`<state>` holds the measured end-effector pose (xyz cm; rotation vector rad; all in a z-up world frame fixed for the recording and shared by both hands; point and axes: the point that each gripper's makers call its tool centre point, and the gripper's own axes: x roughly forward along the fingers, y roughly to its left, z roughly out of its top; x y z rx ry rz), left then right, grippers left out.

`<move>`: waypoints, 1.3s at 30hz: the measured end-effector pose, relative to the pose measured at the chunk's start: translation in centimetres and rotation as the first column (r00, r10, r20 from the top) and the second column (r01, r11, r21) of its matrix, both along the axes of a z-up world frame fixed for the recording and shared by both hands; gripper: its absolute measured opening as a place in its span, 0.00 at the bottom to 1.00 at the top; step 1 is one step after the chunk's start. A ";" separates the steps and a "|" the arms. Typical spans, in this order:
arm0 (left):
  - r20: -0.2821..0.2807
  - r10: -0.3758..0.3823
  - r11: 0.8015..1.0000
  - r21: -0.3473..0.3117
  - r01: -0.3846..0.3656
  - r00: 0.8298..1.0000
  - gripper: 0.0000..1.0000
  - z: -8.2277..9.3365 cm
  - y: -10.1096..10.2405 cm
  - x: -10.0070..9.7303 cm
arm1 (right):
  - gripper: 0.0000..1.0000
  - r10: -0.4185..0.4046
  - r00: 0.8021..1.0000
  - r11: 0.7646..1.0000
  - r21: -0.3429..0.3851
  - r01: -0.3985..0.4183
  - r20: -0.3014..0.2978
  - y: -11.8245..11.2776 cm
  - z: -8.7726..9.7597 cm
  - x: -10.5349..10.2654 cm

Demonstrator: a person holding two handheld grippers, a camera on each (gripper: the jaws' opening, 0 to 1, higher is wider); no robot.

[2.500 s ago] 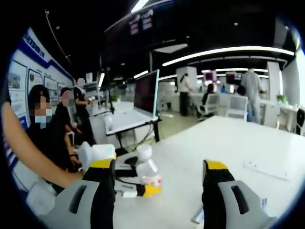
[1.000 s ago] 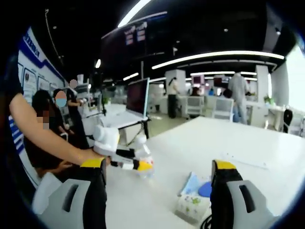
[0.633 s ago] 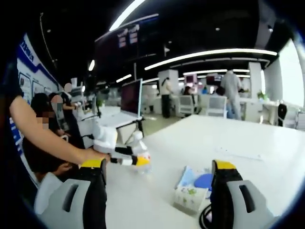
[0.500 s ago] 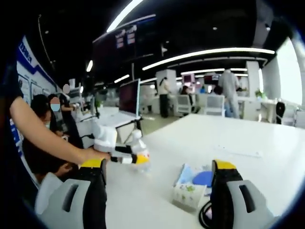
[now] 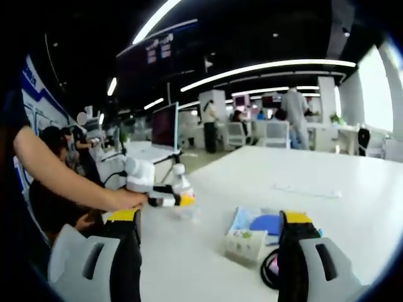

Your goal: Arrange the tabletop items into an orderly group along one side of the table until the central work area is clear of visible clutter.

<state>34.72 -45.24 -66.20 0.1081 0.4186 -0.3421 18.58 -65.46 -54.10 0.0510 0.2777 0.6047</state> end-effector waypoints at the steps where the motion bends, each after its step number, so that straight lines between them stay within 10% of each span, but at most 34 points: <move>1: 0.001 0.003 1.000 0.001 -0.003 1.000 0.39 -0.1 0.1 0.2 | 0.89 -0.004 1.000 1.000 -0.007 0.004 0.003 -0.2 -0.1 -0.2; 39: 0.009 0.071 0.997 0.026 -0.071 0.997 0.37 0.1 0.0 5.1 | 0.88 -0.111 0.992 0.994 0.003 0.112 -0.064 -5.0 -2.9 -2.4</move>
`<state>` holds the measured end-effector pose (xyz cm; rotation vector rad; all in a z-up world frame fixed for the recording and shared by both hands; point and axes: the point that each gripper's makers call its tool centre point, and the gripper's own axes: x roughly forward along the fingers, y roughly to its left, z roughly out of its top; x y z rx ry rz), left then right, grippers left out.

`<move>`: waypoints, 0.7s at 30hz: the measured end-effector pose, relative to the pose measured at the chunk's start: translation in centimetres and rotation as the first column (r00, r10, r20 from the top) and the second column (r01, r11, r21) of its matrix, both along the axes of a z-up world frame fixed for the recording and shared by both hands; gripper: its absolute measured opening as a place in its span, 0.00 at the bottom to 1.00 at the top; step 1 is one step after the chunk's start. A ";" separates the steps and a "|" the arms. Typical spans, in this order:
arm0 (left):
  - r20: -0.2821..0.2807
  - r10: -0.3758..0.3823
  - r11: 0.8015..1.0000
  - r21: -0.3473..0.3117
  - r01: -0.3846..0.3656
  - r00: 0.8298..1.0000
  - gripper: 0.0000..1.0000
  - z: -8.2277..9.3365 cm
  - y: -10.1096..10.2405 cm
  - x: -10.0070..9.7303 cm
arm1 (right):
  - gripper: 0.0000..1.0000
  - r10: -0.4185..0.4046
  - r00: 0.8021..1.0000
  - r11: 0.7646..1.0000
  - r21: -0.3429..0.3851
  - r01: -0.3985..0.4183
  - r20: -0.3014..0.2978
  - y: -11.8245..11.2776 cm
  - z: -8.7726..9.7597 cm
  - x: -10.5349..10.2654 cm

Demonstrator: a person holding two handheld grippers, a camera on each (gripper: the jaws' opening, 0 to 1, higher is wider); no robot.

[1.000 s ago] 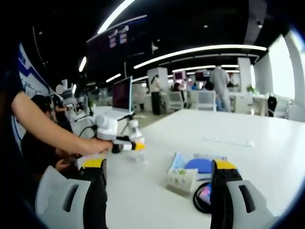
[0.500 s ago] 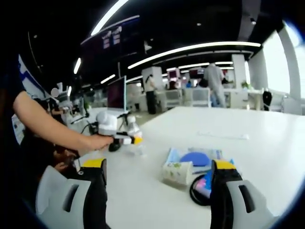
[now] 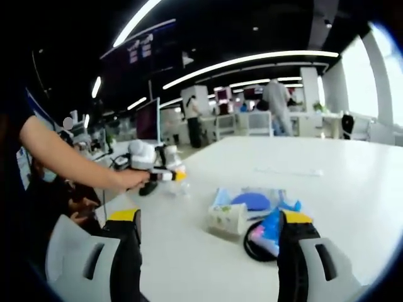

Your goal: Arrange the tabletop items into an orderly group along one side of the table until the central work area is clear of visible clutter.

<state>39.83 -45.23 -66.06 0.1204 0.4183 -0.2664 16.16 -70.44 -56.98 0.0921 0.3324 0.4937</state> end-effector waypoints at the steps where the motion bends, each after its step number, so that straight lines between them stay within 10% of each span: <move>1: -0.002 -0.001 1.000 -0.001 0.001 1.000 0.37 0.0 -0.1 0.2 | 0.88 -0.001 1.000 1.000 -0.002 0.001 -0.002 -0.1 -0.1 -0.1; 21: 0.005 0.011 1.000 -0.026 -0.011 1.000 0.38 -0.2 0.1 0.9 | 0.89 -0.002 1.000 1.000 -0.005 0.002 -0.005 -0.1 -0.1 0.2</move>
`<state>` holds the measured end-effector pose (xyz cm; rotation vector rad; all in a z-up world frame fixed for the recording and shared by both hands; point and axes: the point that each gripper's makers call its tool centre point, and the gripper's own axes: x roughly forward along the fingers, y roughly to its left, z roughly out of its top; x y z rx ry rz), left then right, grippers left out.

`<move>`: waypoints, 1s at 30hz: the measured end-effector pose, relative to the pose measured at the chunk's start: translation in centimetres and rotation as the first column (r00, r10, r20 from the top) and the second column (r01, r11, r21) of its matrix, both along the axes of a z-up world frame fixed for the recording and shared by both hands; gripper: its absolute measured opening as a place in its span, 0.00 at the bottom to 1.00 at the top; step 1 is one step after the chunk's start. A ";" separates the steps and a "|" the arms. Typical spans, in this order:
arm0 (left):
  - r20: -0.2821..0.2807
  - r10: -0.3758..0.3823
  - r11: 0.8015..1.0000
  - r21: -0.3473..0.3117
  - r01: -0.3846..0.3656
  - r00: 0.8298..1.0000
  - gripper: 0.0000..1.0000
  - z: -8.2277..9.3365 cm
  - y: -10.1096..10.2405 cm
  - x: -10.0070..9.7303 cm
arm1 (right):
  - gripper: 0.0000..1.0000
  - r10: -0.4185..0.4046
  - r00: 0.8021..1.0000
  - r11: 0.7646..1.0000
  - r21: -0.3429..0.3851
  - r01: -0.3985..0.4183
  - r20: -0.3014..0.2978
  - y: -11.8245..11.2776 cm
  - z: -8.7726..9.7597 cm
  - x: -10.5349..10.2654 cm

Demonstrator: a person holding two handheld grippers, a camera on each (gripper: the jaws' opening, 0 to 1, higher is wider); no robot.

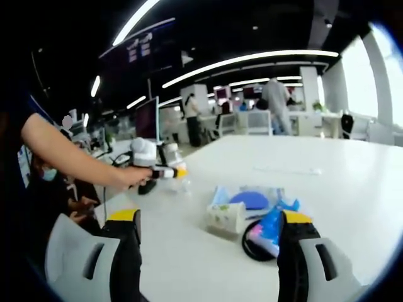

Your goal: Arrange the tabletop items into an orderly group along one side of the table until the central work area is clear of visible clutter.

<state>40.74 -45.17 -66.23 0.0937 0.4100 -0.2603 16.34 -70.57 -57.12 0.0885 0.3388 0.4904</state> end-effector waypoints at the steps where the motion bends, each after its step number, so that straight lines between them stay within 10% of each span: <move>1: -0.001 0.001 1.000 -0.007 -0.001 1.000 0.39 0.0 0.0 -0.1 | 0.89 0.001 1.000 1.000 0.000 -0.001 0.000 0.0 0.0 0.0; 30: 0.000 -0.011 1.000 0.004 0.011 1.000 0.38 0.1 0.4 0.7 | 0.89 0.009 0.999 0.999 -0.046 -0.011 -0.052 -0.5 -3.0 -1.8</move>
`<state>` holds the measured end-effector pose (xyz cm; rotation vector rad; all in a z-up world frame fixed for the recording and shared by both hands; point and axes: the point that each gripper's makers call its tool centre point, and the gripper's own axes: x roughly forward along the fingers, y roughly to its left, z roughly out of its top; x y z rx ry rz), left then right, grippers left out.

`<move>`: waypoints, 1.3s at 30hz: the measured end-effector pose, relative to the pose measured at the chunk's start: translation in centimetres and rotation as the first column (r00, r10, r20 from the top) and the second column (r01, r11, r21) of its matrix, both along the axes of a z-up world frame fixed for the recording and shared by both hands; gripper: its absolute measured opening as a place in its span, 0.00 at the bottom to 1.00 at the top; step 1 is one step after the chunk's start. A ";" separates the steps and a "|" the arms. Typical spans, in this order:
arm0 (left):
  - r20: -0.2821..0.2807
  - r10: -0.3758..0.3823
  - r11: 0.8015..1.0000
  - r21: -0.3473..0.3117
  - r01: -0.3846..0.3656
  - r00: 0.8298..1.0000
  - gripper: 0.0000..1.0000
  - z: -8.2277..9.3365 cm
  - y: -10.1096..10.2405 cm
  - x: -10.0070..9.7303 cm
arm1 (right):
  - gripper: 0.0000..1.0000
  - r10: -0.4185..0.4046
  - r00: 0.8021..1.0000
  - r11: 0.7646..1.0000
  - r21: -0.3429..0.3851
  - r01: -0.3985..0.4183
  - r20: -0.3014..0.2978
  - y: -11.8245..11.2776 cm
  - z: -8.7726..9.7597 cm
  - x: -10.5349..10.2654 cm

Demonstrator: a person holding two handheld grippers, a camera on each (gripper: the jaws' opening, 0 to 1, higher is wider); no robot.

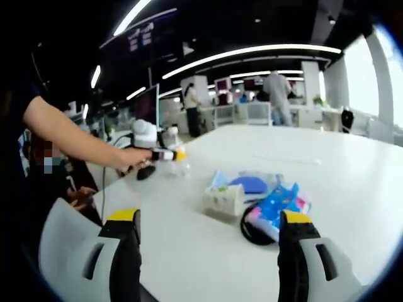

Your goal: Arrange the tabletop items into an orderly group along one side of the table until the central work area is clear of visible clutter.

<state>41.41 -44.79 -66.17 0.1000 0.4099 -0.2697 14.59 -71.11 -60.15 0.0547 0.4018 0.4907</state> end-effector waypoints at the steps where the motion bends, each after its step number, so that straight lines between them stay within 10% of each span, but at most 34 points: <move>1: -0.002 0.002 1.000 -0.001 -0.002 1.000 0.38 0.0 0.0 0.0 | 0.89 0.000 1.000 1.000 -0.001 0.000 -0.001 0.0 0.0 0.0; 20: -0.042 -0.032 0.999 -0.010 0.031 0.999 0.59 -0.3 0.2 -2.1 | 0.89 -0.023 1.000 0.999 0.045 0.022 0.006 -0.2 0.4 0.3; 39: -0.058 -0.056 0.998 0.035 0.058 0.997 0.34 0.3 0.6 -1.9 | 0.89 -0.016 1.000 0.998 0.054 0.015 0.018 0.2 0.9 -0.3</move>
